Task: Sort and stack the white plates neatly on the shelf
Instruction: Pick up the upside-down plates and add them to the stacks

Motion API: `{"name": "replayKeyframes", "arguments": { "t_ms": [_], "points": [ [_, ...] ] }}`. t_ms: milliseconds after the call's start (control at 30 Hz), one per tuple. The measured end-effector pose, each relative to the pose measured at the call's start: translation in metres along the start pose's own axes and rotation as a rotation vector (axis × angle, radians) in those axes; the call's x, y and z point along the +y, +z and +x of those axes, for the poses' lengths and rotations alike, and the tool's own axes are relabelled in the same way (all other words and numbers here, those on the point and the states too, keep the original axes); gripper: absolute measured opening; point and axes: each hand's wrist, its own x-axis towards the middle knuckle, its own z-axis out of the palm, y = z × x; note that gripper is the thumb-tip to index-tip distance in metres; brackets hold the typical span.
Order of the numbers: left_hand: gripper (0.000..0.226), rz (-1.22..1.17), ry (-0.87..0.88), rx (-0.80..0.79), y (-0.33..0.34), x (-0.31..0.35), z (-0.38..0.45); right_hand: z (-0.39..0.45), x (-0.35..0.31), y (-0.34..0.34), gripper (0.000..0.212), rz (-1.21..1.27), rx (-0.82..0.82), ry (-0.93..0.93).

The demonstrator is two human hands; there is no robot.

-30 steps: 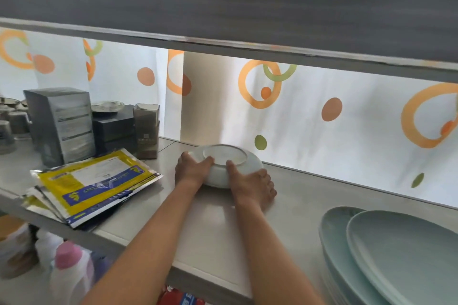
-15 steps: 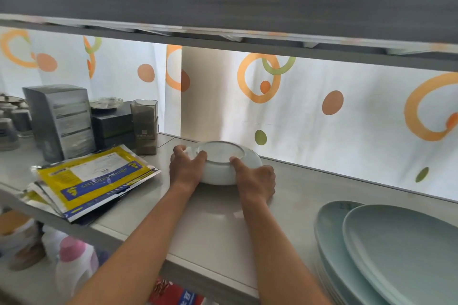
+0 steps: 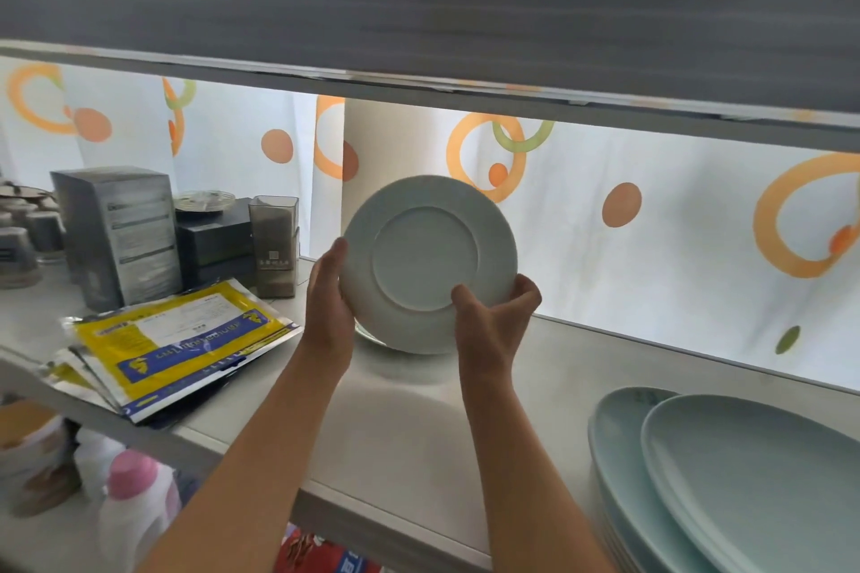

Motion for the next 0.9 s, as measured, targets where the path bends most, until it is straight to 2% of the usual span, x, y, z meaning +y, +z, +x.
{"name": "replayKeyframes", "arguments": {
  "t_ms": [133, 200, 233, 333, 433, 500, 533, 600, 700, 900],
  "points": [
    [0.048, -0.154, -0.069, -0.055, -0.002, 0.007, 0.003, -0.001, -0.007, -0.004, 0.039, 0.223, -0.052, 0.030],
    [0.055, -0.233, -0.111, -0.057, -0.008, 0.008, 0.006, 0.003, -0.011, -0.005, 0.013, 0.362, -0.081, 0.077],
    [0.058, -0.273, -0.126, -0.051, -0.011, 0.008, 0.006, 0.004, -0.012, -0.003, 0.007, 0.393, -0.094, 0.093],
    [0.054, -0.419, -0.158, -0.037, -0.016, 0.010, 0.006, 0.006, -0.012, -0.002, 0.015, 0.477, -0.117, 0.144],
    [0.034, -0.542, -0.213, -0.027, -0.022, 0.011, 0.005, 0.005, -0.012, 0.000, 0.016, 0.553, -0.180, 0.173],
    [0.015, -0.517, -0.246, -0.021, -0.023, 0.012, 0.001, 0.004, -0.012, 0.000, 0.019, 0.571, -0.244, 0.195],
    [0.016, -0.497, -0.252, -0.025, -0.025, 0.012, 0.000, 0.005, -0.012, 0.000, 0.019, 0.579, -0.269, 0.203],
    [0.035, -0.453, -0.264, -0.032, -0.027, 0.012, -0.001, 0.007, -0.014, -0.002, 0.016, 0.604, -0.323, 0.203],
    [0.058, -0.411, -0.289, -0.061, -0.026, 0.015, -0.003, 0.011, -0.014, -0.006, 0.025, 0.621, -0.330, 0.217],
    [0.064, -0.450, -0.300, -0.075, -0.025, 0.016, -0.004, 0.009, -0.016, -0.007, 0.014, 0.549, -0.354, 0.145]
  ]
}}
